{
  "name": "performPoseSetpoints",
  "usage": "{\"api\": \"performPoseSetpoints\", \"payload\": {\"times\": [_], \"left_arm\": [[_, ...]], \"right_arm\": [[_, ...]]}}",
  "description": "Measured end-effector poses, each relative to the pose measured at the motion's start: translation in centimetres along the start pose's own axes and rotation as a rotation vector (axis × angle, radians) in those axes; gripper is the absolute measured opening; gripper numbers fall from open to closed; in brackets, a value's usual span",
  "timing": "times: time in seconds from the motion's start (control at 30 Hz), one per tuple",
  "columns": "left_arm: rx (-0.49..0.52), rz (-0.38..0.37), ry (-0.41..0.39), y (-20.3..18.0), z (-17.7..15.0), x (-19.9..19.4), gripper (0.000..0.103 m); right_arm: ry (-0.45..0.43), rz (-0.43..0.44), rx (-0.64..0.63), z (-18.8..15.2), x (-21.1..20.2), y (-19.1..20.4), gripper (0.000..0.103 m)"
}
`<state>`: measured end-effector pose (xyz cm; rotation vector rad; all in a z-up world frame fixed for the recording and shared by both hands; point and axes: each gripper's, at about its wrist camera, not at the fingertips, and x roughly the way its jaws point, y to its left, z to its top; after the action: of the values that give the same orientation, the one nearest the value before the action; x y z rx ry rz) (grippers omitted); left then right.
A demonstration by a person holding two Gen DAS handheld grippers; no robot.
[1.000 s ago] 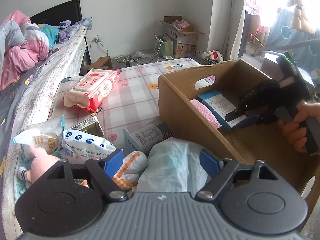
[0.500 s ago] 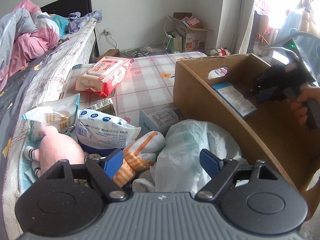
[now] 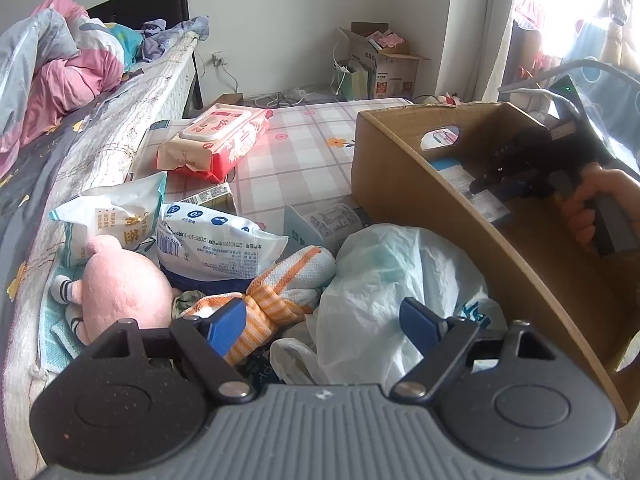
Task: Organize soft objects
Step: 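Withdraw both tools from the box back toward the mattress pile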
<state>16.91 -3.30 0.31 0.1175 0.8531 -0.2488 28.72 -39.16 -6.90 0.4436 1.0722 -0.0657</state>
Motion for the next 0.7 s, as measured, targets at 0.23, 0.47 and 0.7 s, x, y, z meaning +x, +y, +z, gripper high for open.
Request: {"api": "performPoseSetpoints", "payload": {"times": [0.23, 0.47, 0.7], "left_arm": [[-0.015, 0.01, -0.045, 0.8, -0.5, -1.6, 0.085], [-0.072, 0.046, -0.099, 3.2, -1.1, -3.2, 0.086], [-0.133, 0.137, -0.128, 6.9, -1.5, -3.6, 0.086]], "right_arm": [[-0.066, 0.03, -0.004, -0.3, -3.6, -0.8, 0.039], [-0.135, 0.123, -0.097, -0.3, -9.0, 2.0, 0.04], [-0.077, 0.309, -0.272, -1.9, -10.6, 10.3, 0.043]]}}
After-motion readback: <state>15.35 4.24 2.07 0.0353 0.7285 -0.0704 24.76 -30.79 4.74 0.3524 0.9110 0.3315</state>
